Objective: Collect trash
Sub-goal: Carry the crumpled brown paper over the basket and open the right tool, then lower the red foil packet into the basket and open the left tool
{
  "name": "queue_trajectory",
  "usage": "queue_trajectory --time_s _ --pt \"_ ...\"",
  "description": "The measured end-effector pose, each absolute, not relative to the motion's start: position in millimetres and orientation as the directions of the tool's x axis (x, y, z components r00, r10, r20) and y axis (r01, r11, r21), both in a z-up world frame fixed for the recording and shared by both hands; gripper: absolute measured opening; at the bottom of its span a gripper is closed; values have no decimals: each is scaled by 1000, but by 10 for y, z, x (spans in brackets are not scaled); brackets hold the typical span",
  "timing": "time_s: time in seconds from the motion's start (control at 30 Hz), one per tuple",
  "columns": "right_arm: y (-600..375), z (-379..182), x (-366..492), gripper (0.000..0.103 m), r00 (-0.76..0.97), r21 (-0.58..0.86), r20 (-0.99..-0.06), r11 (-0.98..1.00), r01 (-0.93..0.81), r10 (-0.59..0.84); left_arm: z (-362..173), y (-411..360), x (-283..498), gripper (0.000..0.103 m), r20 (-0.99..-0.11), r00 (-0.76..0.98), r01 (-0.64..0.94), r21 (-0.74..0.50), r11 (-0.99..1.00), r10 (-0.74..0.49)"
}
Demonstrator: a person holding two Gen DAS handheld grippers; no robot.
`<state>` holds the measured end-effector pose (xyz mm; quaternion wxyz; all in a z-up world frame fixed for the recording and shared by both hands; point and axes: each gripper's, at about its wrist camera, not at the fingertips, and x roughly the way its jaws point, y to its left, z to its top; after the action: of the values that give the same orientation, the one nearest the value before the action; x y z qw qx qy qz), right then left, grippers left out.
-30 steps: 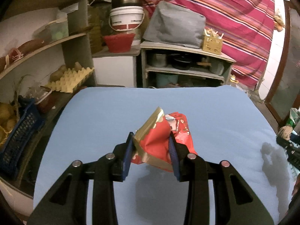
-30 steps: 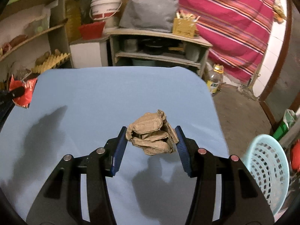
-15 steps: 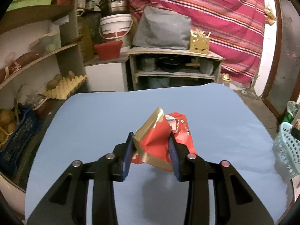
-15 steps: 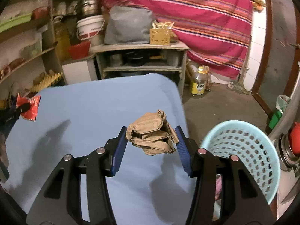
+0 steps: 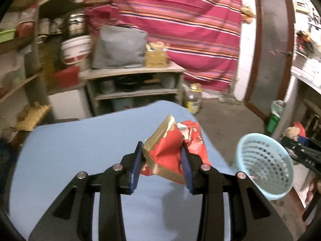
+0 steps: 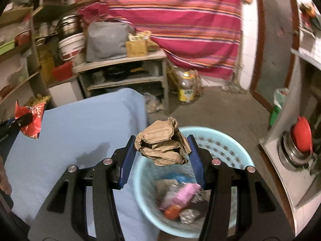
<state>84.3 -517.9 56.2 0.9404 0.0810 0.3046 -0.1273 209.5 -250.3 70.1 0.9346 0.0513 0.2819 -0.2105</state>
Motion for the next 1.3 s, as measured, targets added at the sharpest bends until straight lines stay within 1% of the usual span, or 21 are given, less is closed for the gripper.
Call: queue_trajectory --time_s 0.13,0.37,0.43,0.53,0.6,0.73,0.8,0.87,1.03,1.1,1.17,1.3 --pt "-5520 531 629 51 779 111 -584 927 358 -231 522 -3097 2025 37 -582 692 490 -57 870 -428" --pt "-5833 455 428 52 767 128 -583 902 413 -268 324 -3986 1867 38 -612 612 609 -40 792 -502" --pt "-5924 420 396 52 765 147 -586 894 424 -267 255 -4210 1832 39 -623 593 634 -30 773 -510" --pt "-6042 370 370 52 758 171 -595 879 444 -267 95 -4532 1857 39 -654 542 666 -48 744 -528" --pt "-6099 348 363 52 756 187 -600 873 451 -262 27 -4695 1856 39 -662 535 679 -33 733 -525" --pt "-6174 303 379 52 750 207 -609 861 464 -258 -49 -4824 1848 40 -666 532 691 -14 722 -523" --pt "-6174 295 386 52 750 213 -610 858 467 -256 -59 -4856 1883 46 -669 525 693 -23 721 -526" --pt "-6168 296 391 52 750 213 -609 858 467 -257 -56 -4835 1907 60 -670 522 691 -30 722 -528" --pt "-6171 296 414 52 753 216 -607 859 463 -254 -35 -4757 1906 62 -673 528 685 -22 728 -518" --pt "-6154 286 441 53 751 205 -610 864 460 -255 -8 -4666 1923 67 -668 541 672 -23 741 -512" --pt "-6135 285 459 53 749 199 -611 867 456 -254 23 -4550 1937 75 -656 567 651 -14 759 -498" --pt "-6076 217 569 53 742 181 -624 879 440 -243 63 -4317 2014 75 -650 593 618 -10 786 -475"
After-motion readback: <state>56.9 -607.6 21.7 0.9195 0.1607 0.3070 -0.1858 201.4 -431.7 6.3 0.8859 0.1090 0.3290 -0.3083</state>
